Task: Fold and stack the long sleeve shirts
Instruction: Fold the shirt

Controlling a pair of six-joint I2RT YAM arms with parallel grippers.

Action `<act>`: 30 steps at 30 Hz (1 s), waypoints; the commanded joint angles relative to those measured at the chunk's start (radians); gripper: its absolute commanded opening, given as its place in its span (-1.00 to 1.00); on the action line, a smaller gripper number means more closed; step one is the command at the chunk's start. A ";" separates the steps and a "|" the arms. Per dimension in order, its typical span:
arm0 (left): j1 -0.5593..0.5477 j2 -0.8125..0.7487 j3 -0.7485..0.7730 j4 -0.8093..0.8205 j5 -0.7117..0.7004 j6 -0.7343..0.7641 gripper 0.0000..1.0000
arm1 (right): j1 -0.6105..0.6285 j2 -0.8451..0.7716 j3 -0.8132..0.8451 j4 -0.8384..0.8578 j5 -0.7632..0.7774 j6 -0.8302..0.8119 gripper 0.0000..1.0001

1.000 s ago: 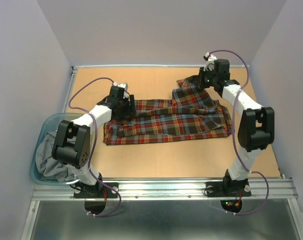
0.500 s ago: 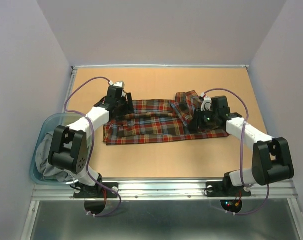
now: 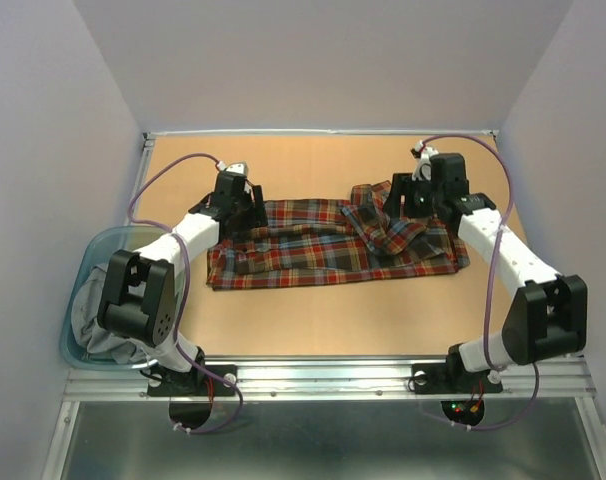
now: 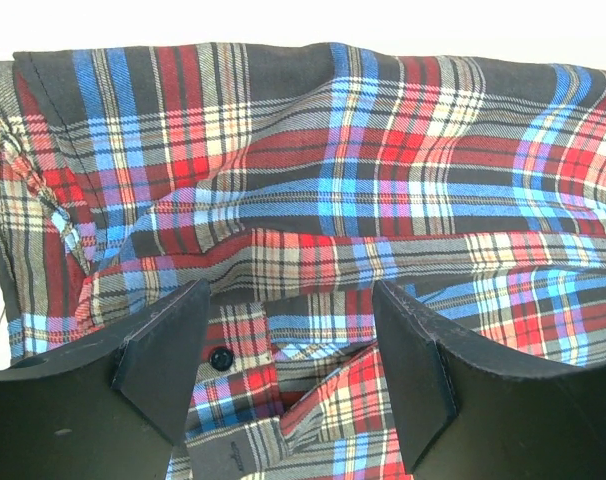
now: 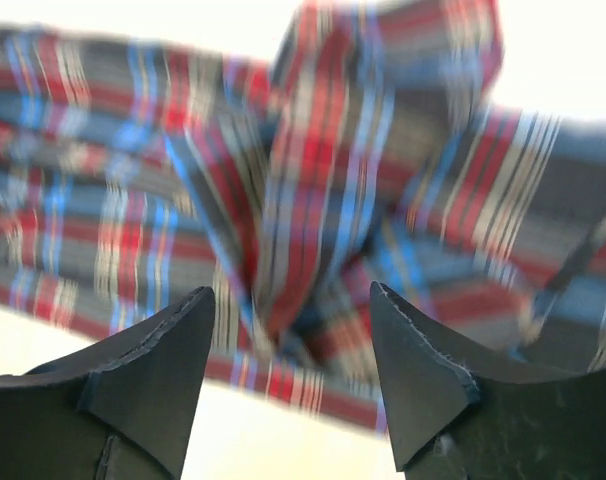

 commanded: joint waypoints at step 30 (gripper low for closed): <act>-0.002 0.037 0.010 -0.023 -0.101 0.002 0.54 | 0.167 0.185 0.325 0.013 -0.203 -0.199 -0.99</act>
